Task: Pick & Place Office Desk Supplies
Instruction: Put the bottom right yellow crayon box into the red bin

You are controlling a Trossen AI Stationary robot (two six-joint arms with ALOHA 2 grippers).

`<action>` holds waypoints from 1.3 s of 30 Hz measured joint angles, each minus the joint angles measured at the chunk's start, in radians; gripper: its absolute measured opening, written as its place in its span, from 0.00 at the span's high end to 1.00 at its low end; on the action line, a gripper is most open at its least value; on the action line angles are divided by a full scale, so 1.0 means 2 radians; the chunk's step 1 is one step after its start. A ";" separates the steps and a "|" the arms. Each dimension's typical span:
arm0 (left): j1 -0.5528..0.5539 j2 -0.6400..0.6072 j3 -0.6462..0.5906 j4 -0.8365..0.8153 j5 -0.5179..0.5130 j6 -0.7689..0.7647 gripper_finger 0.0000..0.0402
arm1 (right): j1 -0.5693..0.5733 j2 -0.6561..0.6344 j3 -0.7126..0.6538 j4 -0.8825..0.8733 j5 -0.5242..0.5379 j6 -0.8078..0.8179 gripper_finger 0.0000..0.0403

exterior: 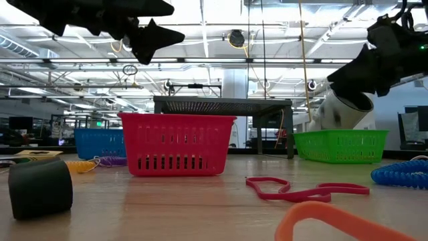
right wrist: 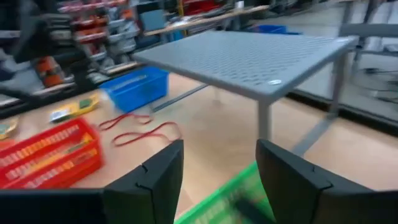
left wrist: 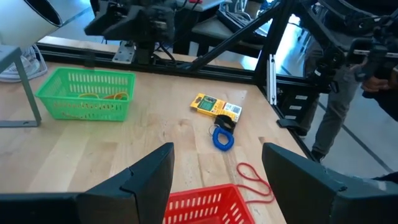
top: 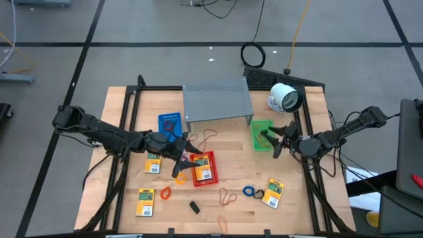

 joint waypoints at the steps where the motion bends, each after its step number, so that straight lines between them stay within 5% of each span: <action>1: 0.000 0.000 0.000 -0.002 0.000 0.000 0.36 | 0.000 0.000 0.000 0.000 0.004 0.011 0.54; 5: 0.000 0.000 0.000 -0.003 0.000 -0.002 0.36 | 0.000 0.000 0.000 -0.004 0.021 0.017 0.56; 9: 0.000 0.000 0.000 -0.003 0.000 -0.001 0.36 | 0.000 0.000 0.000 0.018 -0.037 -0.011 0.58; 17: 0.000 0.000 0.000 -0.003 0.000 0.007 0.36 | 0.010 0.031 0.000 0.142 -0.284 -0.078 0.57; 26: 0.000 0.000 0.000 -0.007 0.000 0.004 0.36 | 0.084 0.128 0.000 0.080 -0.209 0.070 0.57; 32: 0.000 0.000 0.000 -0.010 0.000 0.008 0.36 | 0.123 0.193 0.010 0.077 -0.211 0.161 0.57; 39: 0.000 0.000 0.000 -0.010 0.000 0.018 0.36 | 0.149 0.241 0.083 0.074 -0.242 0.146 0.57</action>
